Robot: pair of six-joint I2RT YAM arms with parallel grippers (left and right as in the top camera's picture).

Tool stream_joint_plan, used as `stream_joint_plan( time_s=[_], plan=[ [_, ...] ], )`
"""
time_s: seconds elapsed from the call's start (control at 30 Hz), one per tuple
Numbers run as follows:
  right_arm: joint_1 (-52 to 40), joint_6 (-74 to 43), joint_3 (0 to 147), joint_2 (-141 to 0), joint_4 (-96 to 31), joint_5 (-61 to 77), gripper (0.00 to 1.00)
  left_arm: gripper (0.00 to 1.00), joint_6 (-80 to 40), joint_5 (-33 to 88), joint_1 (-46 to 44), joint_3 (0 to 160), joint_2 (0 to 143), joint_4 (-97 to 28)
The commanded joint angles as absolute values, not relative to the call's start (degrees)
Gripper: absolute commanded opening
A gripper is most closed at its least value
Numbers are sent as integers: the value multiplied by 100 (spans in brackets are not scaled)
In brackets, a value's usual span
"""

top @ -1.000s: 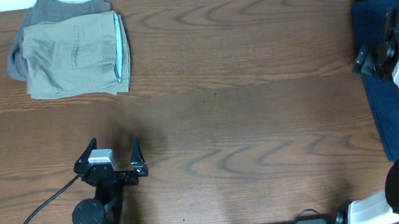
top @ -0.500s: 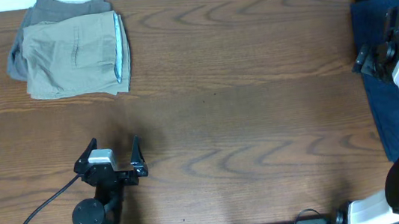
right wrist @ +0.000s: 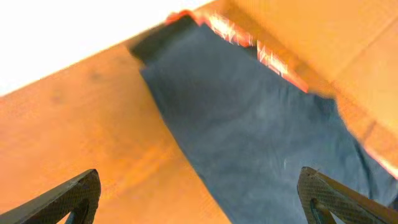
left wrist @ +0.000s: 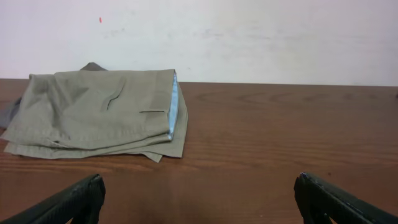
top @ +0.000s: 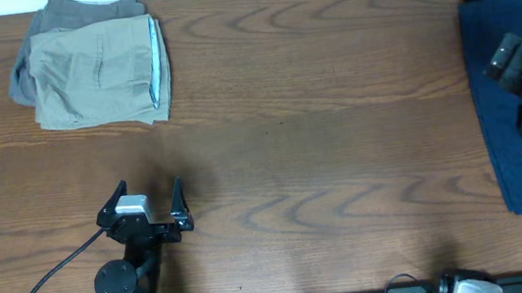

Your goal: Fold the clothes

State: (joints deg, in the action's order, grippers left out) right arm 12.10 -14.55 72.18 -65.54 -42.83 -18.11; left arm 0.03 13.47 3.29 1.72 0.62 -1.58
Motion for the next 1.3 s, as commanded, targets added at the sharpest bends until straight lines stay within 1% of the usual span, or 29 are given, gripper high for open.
stream_joint_plan(
  time_s=[0.0,0.3,0.6,0.73,0.87,1.1,1.27],
  plan=[
    [952,-1409,7225,-5909,-4311,-1907,99,98,40,1341,353,23,23,-261],
    [325,-1404,7220,-4491,-4313,-1914,99,98,40,1341,353,23,23,-261],
    [248,-1409,7063,-3601,-4377,-1944,99,98,40,1341,353,23,23,-261],
    [222,-1411,6654,-3221,-4388,-1208,99,98,40,1341,353,23,23,-261],
    [73,-1413,5680,-2770,-4049,-679,99,98,40,1341,353,23,23,-261],
    [-386,-1413,3297,-1702,-1962,-193,99,98,40,1341,353,23,23,-261],
    [-419,-1413,2060,-880,-1251,-10,99,98,40,1341,353,23,23,-261]
  ],
)
